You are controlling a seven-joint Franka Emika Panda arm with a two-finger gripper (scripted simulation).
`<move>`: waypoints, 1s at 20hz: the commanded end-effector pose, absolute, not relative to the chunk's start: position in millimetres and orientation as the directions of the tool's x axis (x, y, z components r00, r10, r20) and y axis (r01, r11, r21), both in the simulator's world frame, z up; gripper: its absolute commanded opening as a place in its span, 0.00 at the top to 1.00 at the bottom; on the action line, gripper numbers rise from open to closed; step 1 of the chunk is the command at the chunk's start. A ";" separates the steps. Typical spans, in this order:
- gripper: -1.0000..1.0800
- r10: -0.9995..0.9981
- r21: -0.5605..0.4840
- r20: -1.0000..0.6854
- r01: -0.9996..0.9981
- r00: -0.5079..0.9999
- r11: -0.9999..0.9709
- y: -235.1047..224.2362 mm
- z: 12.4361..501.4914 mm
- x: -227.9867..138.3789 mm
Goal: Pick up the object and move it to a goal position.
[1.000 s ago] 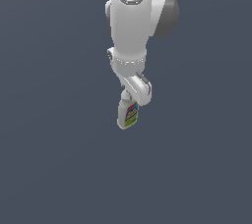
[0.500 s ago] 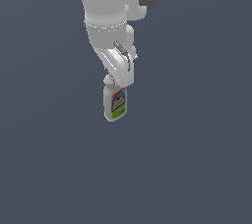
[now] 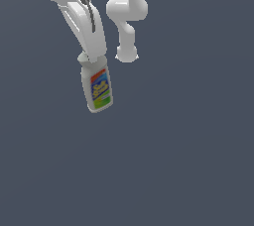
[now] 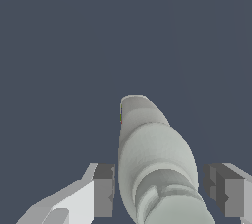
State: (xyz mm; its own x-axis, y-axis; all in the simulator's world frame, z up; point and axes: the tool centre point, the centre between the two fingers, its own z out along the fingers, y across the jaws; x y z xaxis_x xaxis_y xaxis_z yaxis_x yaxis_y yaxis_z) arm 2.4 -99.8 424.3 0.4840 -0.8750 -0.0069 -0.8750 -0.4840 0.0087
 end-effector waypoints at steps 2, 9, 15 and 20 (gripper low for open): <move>1.00 -0.874 0.000 0.000 -0.874 0.485 -0.485 -115.5 454.9 4.2; 1.00 -0.874 0.000 0.000 -0.874 0.485 -0.485 -138.8 490.2 7.3; 1.00 -0.874 0.000 0.000 -0.874 0.485 -0.485 -149.6 506.5 9.4; 1.00 -0.874 0.000 0.000 -0.874 0.485 -0.485 -154.0 513.2 10.5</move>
